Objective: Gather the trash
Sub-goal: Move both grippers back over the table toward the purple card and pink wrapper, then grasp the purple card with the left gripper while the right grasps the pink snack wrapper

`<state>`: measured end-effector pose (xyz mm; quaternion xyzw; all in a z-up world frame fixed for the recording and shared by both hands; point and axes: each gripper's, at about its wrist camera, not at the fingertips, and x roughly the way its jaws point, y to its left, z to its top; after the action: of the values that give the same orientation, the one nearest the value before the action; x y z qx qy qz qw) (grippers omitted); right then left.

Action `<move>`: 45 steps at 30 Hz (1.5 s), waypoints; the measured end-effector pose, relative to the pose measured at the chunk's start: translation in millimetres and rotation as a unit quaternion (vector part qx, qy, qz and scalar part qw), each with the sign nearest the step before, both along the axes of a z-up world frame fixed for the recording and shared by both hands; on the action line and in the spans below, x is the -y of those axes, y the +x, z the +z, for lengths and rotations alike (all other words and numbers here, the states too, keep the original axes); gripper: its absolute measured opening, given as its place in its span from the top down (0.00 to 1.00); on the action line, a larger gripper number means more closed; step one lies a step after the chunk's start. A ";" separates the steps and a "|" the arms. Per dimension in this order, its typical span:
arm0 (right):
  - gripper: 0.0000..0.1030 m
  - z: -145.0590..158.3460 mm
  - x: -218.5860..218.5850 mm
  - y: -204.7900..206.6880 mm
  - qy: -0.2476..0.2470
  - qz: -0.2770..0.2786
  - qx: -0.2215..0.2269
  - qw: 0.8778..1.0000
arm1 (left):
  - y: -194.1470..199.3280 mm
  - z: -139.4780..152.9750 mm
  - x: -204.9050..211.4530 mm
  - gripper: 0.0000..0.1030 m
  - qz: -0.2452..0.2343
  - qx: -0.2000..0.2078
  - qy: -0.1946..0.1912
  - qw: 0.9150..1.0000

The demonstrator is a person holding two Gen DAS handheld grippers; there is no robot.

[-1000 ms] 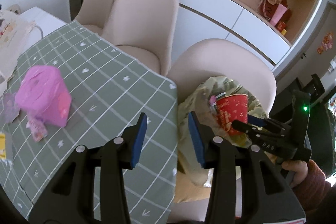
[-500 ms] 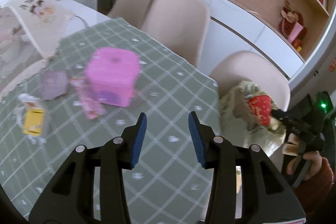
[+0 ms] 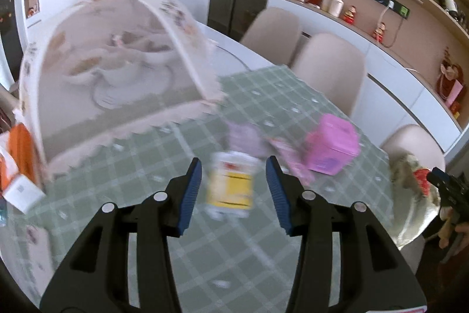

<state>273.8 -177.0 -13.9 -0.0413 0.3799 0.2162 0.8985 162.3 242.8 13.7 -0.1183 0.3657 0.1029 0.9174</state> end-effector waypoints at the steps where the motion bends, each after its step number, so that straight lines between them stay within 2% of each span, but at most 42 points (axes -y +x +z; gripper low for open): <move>1: 0.49 -1.7 -18.2 -3.4 0.014 0.017 -0.011 1.000 | -1.2 -0.4 -10.4 0.56 -0.003 0.000 0.000 1.000; 4: 0.49 -11.6 -67.2 -11.8 0.038 0.067 -0.036 0.996 | 1.5 -7.8 -42.5 0.56 -0.020 0.001 -0.001 1.000; 8: 0.49 -34.6 -140.2 -24.8 0.024 0.130 -0.037 0.991 | 20.2 -24.7 -66.0 0.56 -0.054 -0.002 -0.035 0.998; 12: 0.66 -63.0 -199.0 -21.9 -0.017 0.168 -0.037 0.985 | 53.6 -39.4 -67.9 0.56 -0.095 -0.012 -0.052 0.994; 14: 0.66 -72.9 -214.7 -17.3 -0.040 0.171 -0.032 0.984 | 74.4 -49.5 -67.8 0.56 -0.126 -0.026 -0.064 0.990; 17: 0.66 -81.1 -221.9 -7.2 -0.040 0.168 -0.038 0.984 | 106.0 -69.4 -67.8 0.56 -0.148 -0.055 -0.070 0.985; 21: 0.66 -87.8 -221.5 4.2 -0.048 0.156 -0.032 0.986 | 150.6 -99.7 -66.5 0.56 -0.183 -0.105 -0.100 0.972; 24: 0.66 -92.8 -222.4 8.6 -0.058 0.147 -0.013 0.987 | 179.9 -117.8 -64.4 0.58 -0.190 -0.143 -0.102 0.966; 27: 0.66 -94.3 -225.8 10.6 -0.057 0.147 -0.001 0.987 | 196.1 -125.6 -59.1 0.70 -0.203 -0.158 -0.109 0.960; 31: 0.66 -98.7 -242.6 17.3 -0.054 0.157 0.003 0.986 | 207.1 -127.4 -49.6 0.77 -0.222 -0.168 -0.116 0.954; 33: 0.66 -103.2 -252.1 24.0 -0.058 0.159 -0.003 0.986 | 208.1 -128.1 -40.8 0.90 -0.232 -0.169 -0.110 0.952; 35: 0.66 -109.2 -261.7 32.0 -0.067 0.160 -0.013 0.985 | 208.9 -130.7 -35.9 0.96 -0.233 -0.174 -0.095 0.952; 38: 0.66 -112.6 -266.5 40.0 -0.064 0.157 -0.022 0.985 | 205.6 -130.0 -38.4 0.97 -0.221 -0.165 -0.094 0.957; 40: 0.81 -111.4 -266.1 41.4 -0.065 0.151 -0.028 0.986 | 200.8 -125.6 -44.9 0.98 -0.208 -0.155 -0.102 0.960; 45: 0.86 -94.4 -249.6 33.4 -0.041 0.147 -0.044 0.987 | 193.4 -104.5 -52.7 0.99 -0.189 -0.132 -0.104 0.968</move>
<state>307.2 72.6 -108.3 -0.1241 0.4177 0.3313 0.8369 355.7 295.5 -90.8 -0.1273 0.5082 -0.0959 0.8464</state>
